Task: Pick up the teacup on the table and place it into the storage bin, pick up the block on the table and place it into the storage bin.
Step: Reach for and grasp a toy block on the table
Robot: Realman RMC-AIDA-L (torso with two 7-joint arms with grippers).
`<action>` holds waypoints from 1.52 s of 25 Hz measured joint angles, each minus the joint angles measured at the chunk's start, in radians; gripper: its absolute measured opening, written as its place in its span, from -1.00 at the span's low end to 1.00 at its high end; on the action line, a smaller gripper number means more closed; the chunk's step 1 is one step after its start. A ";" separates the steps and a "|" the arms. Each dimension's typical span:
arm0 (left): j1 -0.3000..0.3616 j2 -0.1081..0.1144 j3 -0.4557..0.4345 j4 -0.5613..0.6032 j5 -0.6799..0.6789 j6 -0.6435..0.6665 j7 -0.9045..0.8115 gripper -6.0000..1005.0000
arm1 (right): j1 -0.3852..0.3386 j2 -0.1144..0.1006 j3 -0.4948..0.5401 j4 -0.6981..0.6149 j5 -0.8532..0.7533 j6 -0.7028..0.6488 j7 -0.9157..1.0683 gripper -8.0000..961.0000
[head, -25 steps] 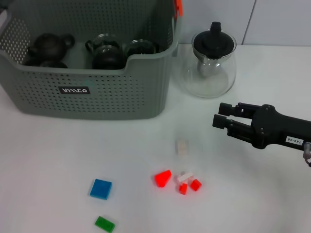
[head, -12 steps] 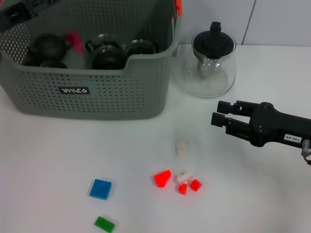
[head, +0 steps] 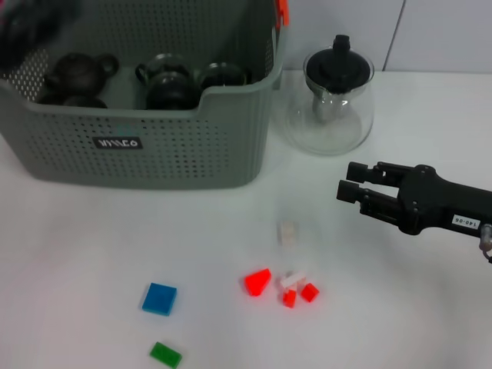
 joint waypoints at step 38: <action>0.331 -0.135 -0.097 -0.529 0.383 -0.221 1.272 0.73 | 0.006 0.000 -0.002 0.029 0.000 0.029 0.000 0.05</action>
